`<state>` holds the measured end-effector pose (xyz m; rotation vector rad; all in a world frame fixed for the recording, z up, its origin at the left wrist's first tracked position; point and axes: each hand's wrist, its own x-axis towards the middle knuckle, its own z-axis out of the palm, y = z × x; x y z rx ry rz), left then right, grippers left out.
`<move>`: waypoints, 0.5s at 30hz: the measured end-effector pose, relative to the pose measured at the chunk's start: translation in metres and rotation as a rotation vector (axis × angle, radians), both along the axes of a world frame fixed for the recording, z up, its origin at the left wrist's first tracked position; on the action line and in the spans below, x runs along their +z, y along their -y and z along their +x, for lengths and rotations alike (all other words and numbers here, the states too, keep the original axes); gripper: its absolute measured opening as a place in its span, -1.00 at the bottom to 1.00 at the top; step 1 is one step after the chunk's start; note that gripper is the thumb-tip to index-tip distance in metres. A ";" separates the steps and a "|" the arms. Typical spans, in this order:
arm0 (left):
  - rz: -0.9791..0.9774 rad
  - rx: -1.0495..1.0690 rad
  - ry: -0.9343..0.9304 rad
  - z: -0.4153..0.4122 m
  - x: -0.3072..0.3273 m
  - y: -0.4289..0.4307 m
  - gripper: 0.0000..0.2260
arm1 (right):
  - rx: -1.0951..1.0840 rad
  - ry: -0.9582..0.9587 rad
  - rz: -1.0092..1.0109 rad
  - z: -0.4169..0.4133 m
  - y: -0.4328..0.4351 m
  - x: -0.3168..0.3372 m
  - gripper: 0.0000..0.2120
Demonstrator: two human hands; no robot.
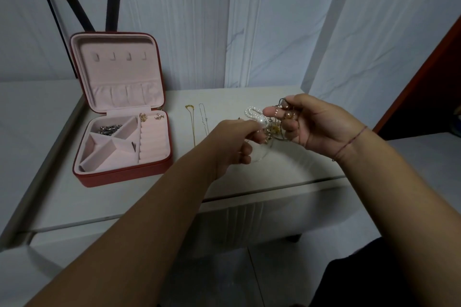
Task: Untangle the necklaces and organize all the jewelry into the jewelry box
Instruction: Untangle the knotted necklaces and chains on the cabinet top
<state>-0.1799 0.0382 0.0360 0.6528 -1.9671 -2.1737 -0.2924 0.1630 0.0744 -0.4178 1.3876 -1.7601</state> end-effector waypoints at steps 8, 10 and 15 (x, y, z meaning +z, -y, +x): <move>-0.141 -0.036 -0.074 0.000 0.000 0.000 -0.56 | 0.075 -0.017 0.005 0.004 0.000 0.000 -0.92; -0.145 -0.032 -0.144 0.000 0.001 0.000 -0.54 | 0.102 -0.031 0.012 0.005 0.000 0.000 -0.89; -0.064 0.016 -0.259 -0.001 0.004 0.000 -0.76 | 0.138 -0.067 0.014 0.006 -0.001 0.000 -0.90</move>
